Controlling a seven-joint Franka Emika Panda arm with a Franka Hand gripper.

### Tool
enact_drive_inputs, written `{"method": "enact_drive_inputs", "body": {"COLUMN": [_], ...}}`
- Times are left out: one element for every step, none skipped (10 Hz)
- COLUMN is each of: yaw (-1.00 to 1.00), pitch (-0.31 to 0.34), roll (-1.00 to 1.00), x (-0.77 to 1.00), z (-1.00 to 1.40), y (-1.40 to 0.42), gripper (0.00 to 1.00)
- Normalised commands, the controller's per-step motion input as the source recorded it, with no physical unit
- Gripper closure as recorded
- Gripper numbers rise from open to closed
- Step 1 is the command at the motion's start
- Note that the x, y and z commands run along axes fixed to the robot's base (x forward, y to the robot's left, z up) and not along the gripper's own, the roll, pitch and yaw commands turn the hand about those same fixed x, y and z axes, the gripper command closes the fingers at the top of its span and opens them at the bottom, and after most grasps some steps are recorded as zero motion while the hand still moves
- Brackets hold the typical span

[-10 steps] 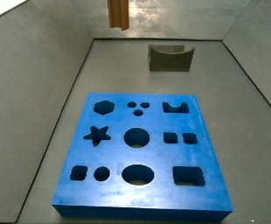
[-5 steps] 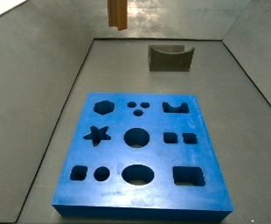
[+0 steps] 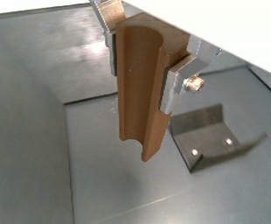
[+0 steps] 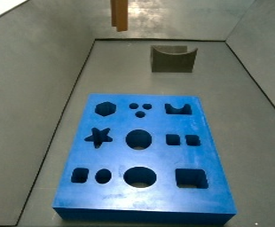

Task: Pick up the arch object. Move up. Rotate the arch object. Move to above the board. Insert the arch object.
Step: Rotate the arch object.

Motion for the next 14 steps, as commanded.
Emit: {"method": "enact_drive_inputs", "body": {"yaw": [-1.0,-1.0,-1.0,-1.0,-1.0,-1.0,-1.0,-1.0,-1.0,-1.0,-1.0,-1.0,-1.0,-1.0], "pitch": [0.019,0.02,0.021,0.023,0.024,0.026,0.027,0.029,0.032,0.035,0.038,0.042,0.049,0.059], "roll": [-0.01,-0.01,-0.01,-0.01,-0.01,-0.01,-0.01,-0.01,-0.02,-0.02,-0.02,-0.02,-0.02,-0.03], "x": [0.01,0.01,0.01,0.01,0.01,0.01,0.01,0.01,0.01,0.01,0.01,0.01,0.01,0.01], "z": [0.0,0.0,0.0,0.0,0.0,0.0,0.0,0.0,0.0,0.0,0.0,0.0,0.0,0.0], "y": [-0.01,0.0,0.0,0.0,0.0,0.0,0.0,0.0,0.0,0.0,0.0,0.0,0.0,0.0], "gripper": [1.0,1.0,1.0,1.0,1.0,1.0,1.0,1.0,1.0,1.0,1.0,1.0,1.0,1.0]}}
